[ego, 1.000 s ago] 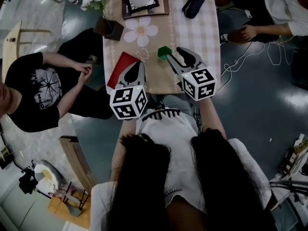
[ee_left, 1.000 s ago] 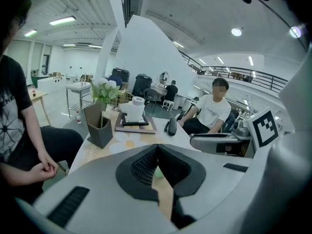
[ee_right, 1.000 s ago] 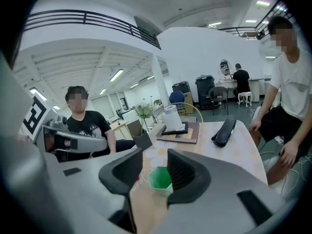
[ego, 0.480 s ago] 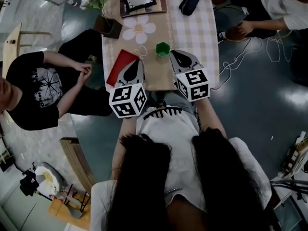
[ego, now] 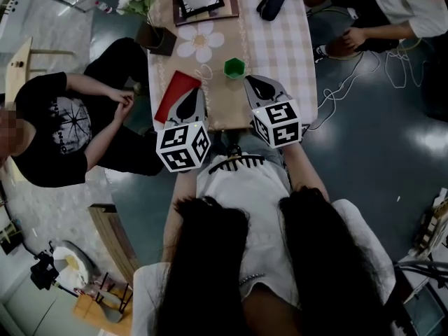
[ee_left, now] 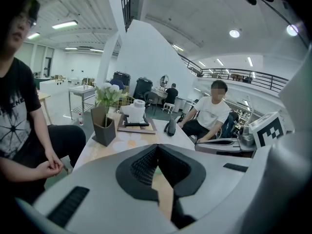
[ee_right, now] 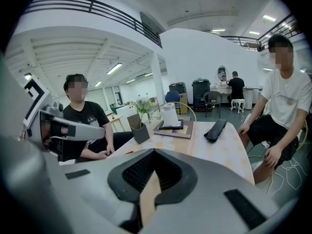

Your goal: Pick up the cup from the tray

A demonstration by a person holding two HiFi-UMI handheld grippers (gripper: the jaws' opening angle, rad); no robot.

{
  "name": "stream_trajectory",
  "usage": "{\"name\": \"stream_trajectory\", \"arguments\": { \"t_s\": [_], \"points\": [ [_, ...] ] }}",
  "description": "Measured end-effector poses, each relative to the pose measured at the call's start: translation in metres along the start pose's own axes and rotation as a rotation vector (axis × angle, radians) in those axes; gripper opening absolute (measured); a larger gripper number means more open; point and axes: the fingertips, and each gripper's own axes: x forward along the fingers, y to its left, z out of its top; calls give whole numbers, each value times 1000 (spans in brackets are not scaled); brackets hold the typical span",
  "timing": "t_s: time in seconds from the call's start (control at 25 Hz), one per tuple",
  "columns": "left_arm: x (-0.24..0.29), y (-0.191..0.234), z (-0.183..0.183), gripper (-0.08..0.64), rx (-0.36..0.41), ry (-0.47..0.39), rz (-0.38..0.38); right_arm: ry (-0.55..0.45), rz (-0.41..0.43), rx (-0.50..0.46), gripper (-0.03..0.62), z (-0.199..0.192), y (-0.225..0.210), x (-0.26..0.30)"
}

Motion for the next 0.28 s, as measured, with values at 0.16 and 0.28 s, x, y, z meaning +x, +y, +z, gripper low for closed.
{"name": "stream_trajectory", "arguments": {
  "t_s": [0.16, 0.28],
  "points": [
    [-4, -3, -5, 6, 9, 7, -9, -9, -1, 18, 9, 1, 5, -4],
    [-7, -6, -7, 6, 17, 11, -18, -11, -8, -4, 9, 2, 11, -7]
  ]
}}
